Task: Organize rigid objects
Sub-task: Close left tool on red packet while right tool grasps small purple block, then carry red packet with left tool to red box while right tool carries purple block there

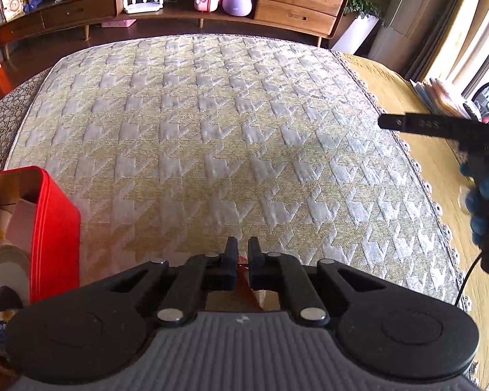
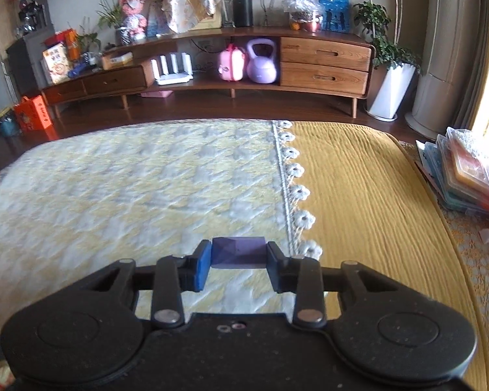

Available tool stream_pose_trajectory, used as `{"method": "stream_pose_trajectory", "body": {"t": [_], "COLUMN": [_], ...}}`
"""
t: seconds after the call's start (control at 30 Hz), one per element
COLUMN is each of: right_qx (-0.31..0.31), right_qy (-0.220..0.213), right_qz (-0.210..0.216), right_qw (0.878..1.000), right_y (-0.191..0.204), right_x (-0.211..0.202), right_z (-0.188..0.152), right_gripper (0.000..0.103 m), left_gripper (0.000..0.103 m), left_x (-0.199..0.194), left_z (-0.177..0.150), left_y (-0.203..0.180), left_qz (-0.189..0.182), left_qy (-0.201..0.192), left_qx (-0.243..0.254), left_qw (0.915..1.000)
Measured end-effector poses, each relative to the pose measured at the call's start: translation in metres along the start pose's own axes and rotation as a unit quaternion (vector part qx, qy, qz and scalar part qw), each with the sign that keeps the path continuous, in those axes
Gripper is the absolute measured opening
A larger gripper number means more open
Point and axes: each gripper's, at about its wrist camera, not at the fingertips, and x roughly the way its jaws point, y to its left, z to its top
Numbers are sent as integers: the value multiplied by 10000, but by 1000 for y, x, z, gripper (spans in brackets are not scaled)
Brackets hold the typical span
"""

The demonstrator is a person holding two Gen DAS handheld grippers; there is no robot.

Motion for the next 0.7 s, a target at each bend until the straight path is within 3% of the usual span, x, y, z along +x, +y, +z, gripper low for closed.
{"method": "stream_pose_trajectory", "body": {"t": [0.27,0.6,0.7], "right_qx": [-282,-406,-368], "right_qy": [-155,-41,-55], "right_qz": [388,607,689], "right_qw": [9987,9973,9969], "right_y": [22,36,35], "right_x": [-61,-96,-104], "right_z": [-24,-59,-66], "right_gripper": [35,35,35], "left_gripper": [6,7,13], "left_x": [-15,-7,-4], "left_z": [-11,-20,-21], "left_y": [13,11,9], "left_qz": [-163,-305,-186], "left_qy": [145,612,629], "left_qx": [-106,-172,-139], "left_qw": [9997,9975,9977]}}
